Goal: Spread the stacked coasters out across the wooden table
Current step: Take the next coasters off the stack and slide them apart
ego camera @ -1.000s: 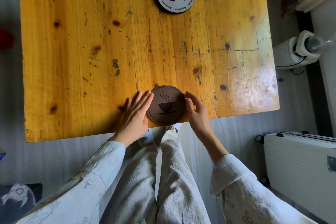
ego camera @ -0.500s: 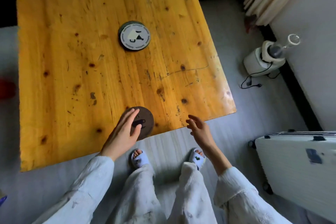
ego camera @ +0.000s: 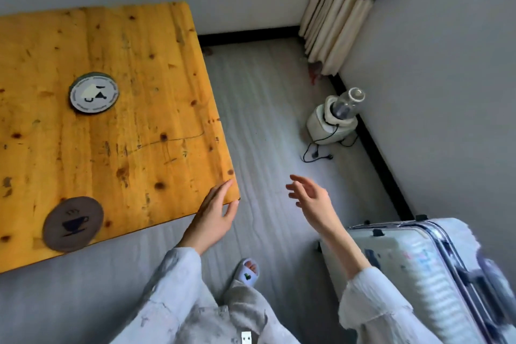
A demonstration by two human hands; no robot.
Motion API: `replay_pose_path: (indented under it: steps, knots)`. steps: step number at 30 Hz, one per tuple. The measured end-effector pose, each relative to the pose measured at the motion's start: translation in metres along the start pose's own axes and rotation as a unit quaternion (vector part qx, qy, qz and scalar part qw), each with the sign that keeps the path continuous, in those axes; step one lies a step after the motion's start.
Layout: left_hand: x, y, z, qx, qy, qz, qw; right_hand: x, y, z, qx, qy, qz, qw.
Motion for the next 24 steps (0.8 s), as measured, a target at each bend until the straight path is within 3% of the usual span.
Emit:
replay_pose_path:
  steps: [6,15,24]
  knots:
    - [0.01,-0.066,-0.059,0.041,-0.016,-0.052,0.998,-0.056,-0.052,0.018,-0.011,0.003,0.009,1.0]
    - [0.017,-0.182,-0.063,-0.034,0.022,-0.1,0.994,-0.076,-0.193,0.082,-0.062,0.107,0.079,0.989]
    - [-0.025,-0.284,-0.097,-0.057,0.033,-0.164,0.984,-0.076,-0.302,0.163,-0.106,0.196,0.143,0.964]
Point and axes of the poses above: each hand's wrist, its own y-axis away from the middle knuckle, its own x-axis out of the palm, z = x × y, the point moved 5 cm from there along -y, towards the middle knuckle, and after that the axes turned 1 degree about z, right-handed, at the moved point
